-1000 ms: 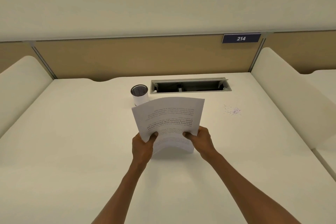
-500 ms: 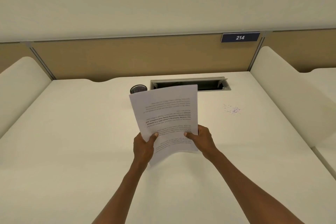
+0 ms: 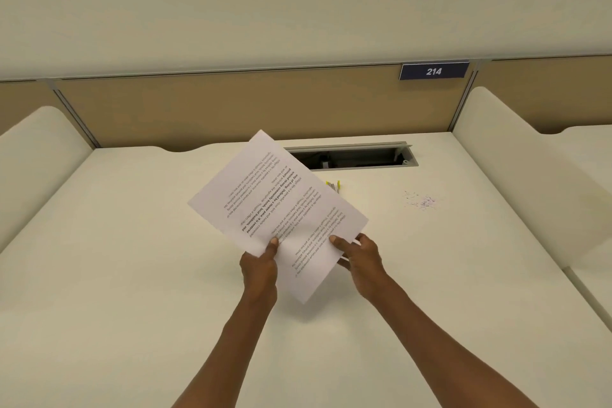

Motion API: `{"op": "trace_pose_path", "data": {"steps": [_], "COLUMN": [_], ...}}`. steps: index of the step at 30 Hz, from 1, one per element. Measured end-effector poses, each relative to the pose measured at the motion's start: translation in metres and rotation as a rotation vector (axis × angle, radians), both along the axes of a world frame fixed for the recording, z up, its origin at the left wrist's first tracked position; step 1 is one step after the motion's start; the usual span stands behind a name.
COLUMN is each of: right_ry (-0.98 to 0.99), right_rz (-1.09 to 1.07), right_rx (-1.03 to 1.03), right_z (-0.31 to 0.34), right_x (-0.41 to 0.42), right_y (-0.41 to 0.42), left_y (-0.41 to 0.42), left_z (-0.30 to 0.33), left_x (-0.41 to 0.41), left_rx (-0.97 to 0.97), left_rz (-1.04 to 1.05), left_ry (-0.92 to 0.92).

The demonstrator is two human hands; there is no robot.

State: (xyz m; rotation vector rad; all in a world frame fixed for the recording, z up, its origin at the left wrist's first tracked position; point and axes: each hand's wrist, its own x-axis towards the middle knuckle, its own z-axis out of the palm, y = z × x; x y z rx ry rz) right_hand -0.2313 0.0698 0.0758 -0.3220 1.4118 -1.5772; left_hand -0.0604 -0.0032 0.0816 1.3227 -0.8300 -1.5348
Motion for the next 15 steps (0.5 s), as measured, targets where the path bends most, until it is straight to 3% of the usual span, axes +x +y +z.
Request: {"op": "trace_pose_path", "data": {"steps": [3,10,13,15], "right_ry": [-0.042,0.174,0.208,0.229], "right_rz": [0.032,-0.076,-0.053,-0.030], "right_rx": [-0.061,-0.016,-0.004,0.007], "right_z": [0.004,0.012,0.014,0.012], "right_x": [0.019,0.014,0.000,-0.013], "right_y": [-0.003,-0.003,0.005,0.013], "left_y": [0.003,0.010,0.001,-0.011], "left_z": [0.003,0.008,0.006,0.009], "left_x": [-0.009,-0.008,0.006,0.019], "left_rx": [0.084,0.107,0.100,0.095], "left_rz": [0.010,-0.048,0.034,0.155], "left_ry": [0.071,0.189,0.154,0.011]}}
